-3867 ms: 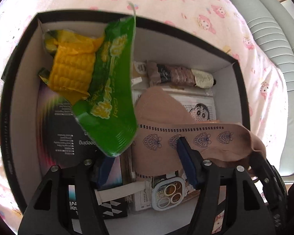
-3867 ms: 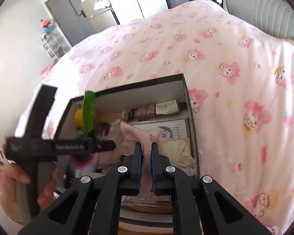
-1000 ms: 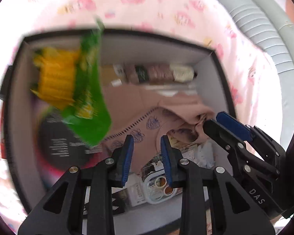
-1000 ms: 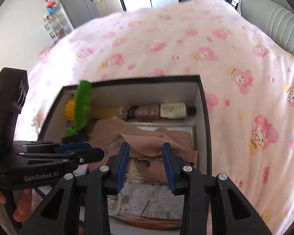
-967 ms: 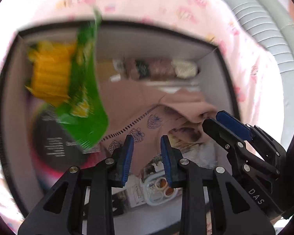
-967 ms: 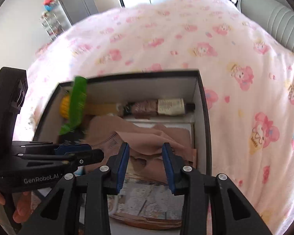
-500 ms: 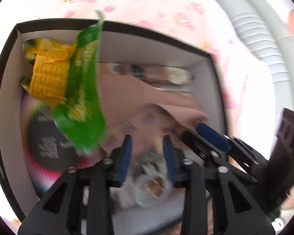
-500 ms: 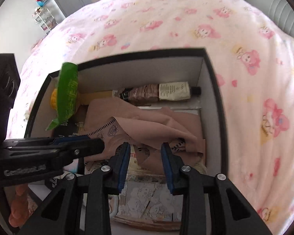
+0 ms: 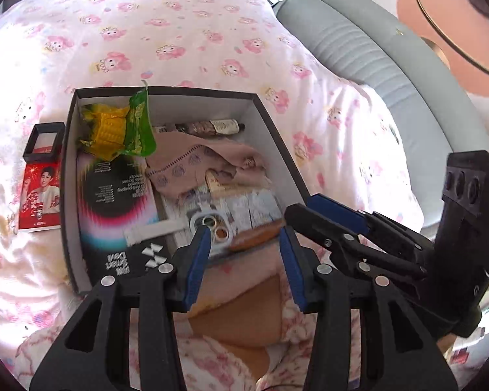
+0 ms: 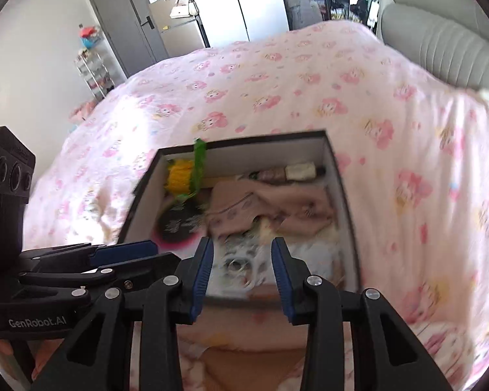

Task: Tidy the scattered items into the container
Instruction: 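Move both grippers out of the box toward the red card on the blanket, then grasp the red card by its edge with the left gripper and lift it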

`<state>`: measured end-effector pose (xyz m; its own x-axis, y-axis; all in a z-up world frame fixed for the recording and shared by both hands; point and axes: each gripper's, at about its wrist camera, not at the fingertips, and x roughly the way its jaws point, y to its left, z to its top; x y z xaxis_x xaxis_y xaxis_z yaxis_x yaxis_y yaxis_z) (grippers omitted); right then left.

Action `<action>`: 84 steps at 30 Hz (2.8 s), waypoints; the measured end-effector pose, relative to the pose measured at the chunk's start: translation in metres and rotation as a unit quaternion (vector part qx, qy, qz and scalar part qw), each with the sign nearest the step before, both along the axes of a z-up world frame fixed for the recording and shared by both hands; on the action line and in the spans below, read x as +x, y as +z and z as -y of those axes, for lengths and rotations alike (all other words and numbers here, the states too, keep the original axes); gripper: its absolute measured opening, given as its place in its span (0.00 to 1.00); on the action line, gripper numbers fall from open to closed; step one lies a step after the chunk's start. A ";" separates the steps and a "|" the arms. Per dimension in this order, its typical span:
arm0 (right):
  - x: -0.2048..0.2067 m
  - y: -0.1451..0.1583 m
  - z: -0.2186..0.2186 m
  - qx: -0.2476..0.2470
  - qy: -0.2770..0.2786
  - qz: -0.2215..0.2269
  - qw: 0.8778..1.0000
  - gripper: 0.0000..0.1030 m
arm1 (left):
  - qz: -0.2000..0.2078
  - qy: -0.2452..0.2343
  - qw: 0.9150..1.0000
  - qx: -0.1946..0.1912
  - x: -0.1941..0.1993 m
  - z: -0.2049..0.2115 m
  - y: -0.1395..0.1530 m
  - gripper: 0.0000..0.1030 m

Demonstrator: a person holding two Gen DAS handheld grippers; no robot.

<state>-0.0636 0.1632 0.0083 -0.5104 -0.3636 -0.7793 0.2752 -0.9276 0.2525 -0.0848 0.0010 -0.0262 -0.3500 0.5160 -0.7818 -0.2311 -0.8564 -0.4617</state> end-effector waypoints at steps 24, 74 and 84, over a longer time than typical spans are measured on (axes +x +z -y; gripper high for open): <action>-0.070 -0.074 0.214 -0.015 0.216 0.065 0.974 0.32 | 0.071 0.224 0.968 0.082 0.007 0.229 -0.091 0.44; -0.133 -0.180 0.365 0.132 0.314 0.158 0.927 0.32 | 0.139 0.351 0.914 0.150 0.050 0.326 -0.206 0.22; -0.117 -0.202 0.389 0.199 0.376 0.181 0.887 0.47 | 0.147 0.348 0.915 0.142 0.034 0.323 -0.217 0.24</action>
